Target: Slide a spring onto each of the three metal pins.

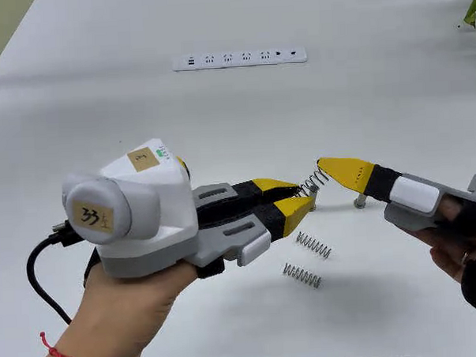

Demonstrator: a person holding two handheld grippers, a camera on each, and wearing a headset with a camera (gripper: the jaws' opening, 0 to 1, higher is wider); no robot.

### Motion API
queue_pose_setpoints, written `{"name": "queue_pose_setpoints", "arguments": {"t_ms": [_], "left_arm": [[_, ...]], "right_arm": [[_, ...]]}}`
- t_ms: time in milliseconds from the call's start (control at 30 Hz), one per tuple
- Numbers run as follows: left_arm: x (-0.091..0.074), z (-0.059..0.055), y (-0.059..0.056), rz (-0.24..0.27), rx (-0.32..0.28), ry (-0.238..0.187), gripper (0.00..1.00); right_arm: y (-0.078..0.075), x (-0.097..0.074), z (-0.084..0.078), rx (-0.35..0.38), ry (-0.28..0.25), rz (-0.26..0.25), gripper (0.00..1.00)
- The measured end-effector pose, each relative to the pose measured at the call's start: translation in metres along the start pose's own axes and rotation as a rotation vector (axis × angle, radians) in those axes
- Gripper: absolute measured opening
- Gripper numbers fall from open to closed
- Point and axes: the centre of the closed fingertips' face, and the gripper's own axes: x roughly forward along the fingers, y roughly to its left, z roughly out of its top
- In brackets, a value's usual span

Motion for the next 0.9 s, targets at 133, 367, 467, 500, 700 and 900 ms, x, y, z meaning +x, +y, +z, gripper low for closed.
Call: {"name": "queue_pose_setpoints", "arguments": {"t_ms": [133, 367, 467, 500, 700, 900], "left_arm": [[0.001, 0.001, -0.001, -0.005, -0.002, -0.005, 0.1], [0.002, 0.001, -0.004, -0.018, -0.007, -0.008, 0.1], [0.003, 0.001, -0.005, -0.026, -0.009, -0.006, 0.1], [0.003, 0.001, -0.005, -0.027, -0.004, -0.007, 0.11], [0.003, -0.001, -0.006, -0.039, 0.001, 0.001, 0.11], [0.005, -0.003, -0.008, -0.054, 0.017, 0.018, 0.11]], "right_arm": [[0.0, -0.001, 0.002, -0.004, -0.001, 0.001, 0.15], [0.003, -0.003, 0.003, -0.026, 0.015, 0.007, 0.13], [0.006, -0.004, 0.004, -0.048, 0.026, 0.016, 0.12], [0.007, -0.004, 0.004, -0.058, 0.032, 0.018, 0.12], [0.01, -0.002, 0.003, -0.125, 0.073, 0.02, 0.11], [0.011, -0.002, 0.0, -0.217, 0.138, 0.013, 0.11]]}}
